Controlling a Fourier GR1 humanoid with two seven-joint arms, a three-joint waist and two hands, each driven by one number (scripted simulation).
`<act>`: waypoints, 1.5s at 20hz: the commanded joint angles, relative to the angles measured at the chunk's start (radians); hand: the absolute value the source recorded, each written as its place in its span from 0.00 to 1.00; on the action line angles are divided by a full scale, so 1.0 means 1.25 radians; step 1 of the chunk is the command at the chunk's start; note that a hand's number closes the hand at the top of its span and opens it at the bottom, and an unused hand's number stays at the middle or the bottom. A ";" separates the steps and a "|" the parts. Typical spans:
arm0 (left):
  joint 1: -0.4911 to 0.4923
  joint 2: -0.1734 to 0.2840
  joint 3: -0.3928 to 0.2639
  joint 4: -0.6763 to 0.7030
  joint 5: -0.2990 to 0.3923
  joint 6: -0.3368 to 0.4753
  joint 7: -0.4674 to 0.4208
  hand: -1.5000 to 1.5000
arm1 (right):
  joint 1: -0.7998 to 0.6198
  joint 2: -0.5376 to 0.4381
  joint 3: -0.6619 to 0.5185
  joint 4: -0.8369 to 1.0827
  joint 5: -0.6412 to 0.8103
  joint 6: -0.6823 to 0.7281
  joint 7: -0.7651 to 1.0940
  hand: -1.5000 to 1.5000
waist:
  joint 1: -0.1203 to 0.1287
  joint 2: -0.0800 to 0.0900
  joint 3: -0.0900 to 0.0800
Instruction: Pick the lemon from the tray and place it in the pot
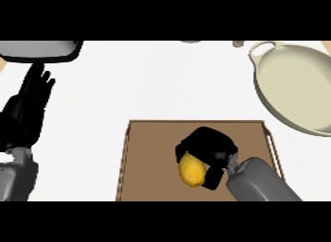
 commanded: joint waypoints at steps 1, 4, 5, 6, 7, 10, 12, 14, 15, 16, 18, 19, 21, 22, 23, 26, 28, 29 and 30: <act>-0.014 0.019 0.044 0.024 0.019 -0.042 -0.005 0.50 | 0.021 0.013 0.014 0.029 0.056 -0.037 -0.063 1.00 | -0.001 0.002 0.001; 0.040 -0.021 0.015 -0.055 -0.008 -0.016 0.017 0.50 | 0.054 0.015 0.001 -0.030 0.064 0.009 -0.053 1.00 | -0.001 0.001 0.001; 0.005 0.010 0.056 0.018 0.019 -0.051 -0.010 0.50 | 0.077 -0.037 -0.007 -0.074 0.053 0.026 -0.082 1.00 | -0.004 0.001 0.001; -0.018 -0.041 -0.006 0.005 -0.045 0.011 0.006 0.50 | 0.042 0.016 0.008 0.005 0.086 -0.008 -0.082 1.00 | -0.003 0.002 0.001; 0.040 -0.019 0.023 -0.044 -0.017 -0.024 0.003 0.50 | 0.002 0.077 -0.001 0.038 0.095 -0.005 -0.045 1.00 | 0.001 0.001 0.001; 0.058 -0.034 0.021 -0.042 -0.018 -0.018 -0.017 0.50 | 0.213 -0.032 0.042 -0.190 0.092 -0.017 -0.044 1.00 | -0.011 -0.002 0.001; 0.028 0.002 0.046 -0.053 -0.011 -0.013 0.038 0.50 | 0.301 -0.159 0.023 -0.323 0.064 0.010 -0.093 1.00 | -0.030 -0.008 0.001; 0.040 -0.028 0.027 -0.027 -0.032 -0.001 0.000 0.50 | 0.401 -0.217 0.032 -0.399 0.082 -0.047 -0.113 1.00 | -0.030 -0.005 0.001; 0.051 -0.025 0.034 -0.029 -0.018 -0.016 -0.004 0.50 | 0.451 -0.236 0.038 -0.423 0.089 -0.075 -0.122 1.00 | -0.025 -0.004 0.001; 0.045 -0.015 0.038 -0.040 -0.009 -0.028 0.003 0.50 | 0.468 -0.272 0.009 -0.493 0.080 -0.065 -0.122 1.00 | -0.025 -0.004 0.001; 0.052 0.001 0.071 0.009 0.003 -0.050 -0.046 0.50 | 0.554 -0.317 -0.017 -0.548 0.069 -0.107 -0.145 1.00 | -0.028 -0.003 0.001; 0.040 0.007 0.072 -0.026 0.017 -0.050 -0.001 0.50 | 0.587 -0.338 -0.029 -0.611 0.070 -0.107 -0.135 1.00 | -0.028 -0.004 0.001; 0.045 -0.023 0.030 -0.073 -0.027 -0.003 0.034 0.50 | 0.617 -0.334 -0.106 -0.629 0.012 -0.145 -0.167 1.00 | -0.023 -0.003 0.002; 0.044 -0.019 0.044 -0.040 -0.008 -0.027 0.005 0.50 | 0.597 -0.277 -0.120 -0.623 -0.016 -0.163 -0.154 1.00 | -0.022 -0.002 0.001; 0.044 -0.004 0.059 -0.037 -0.003 -0.029 0.012 0.50 | 0.625 -0.265 -0.166 -0.667 -0.076 -0.172 -0.157 1.00 | -0.035 -0.003 0.002; 0.045 -0.017 0.051 -0.027 0.000 -0.036 -0.009 0.50 | 0.643 -0.207 -0.253 -0.746 -0.147 -0.208 -0.116 1.00 | -0.037 -0.003 0.001; 0.039 -0.013 0.051 -0.041 -0.010 -0.022 0.016 0.50 | 0.674 -0.185 -0.319 -0.781 -0.224 -0.233 -0.135 1.00 | -0.038 -0.004 0.002; 0.053 -0.019 0.044 -0.045 -0.023 -0.017 -0.003 0.50 | 0.664 -0.163 -0.357 -0.785 -0.242 -0.252 -0.123 1.00 | -0.033 -0.003 0.002; 0.032 -0.010 0.055 -0.034 0.001 -0.036 0.006 0.50 | 0.635 -0.163 -0.407 -0.764 -0.249 -0.266 -0.136 1.00 | -0.027 -0.001 0.002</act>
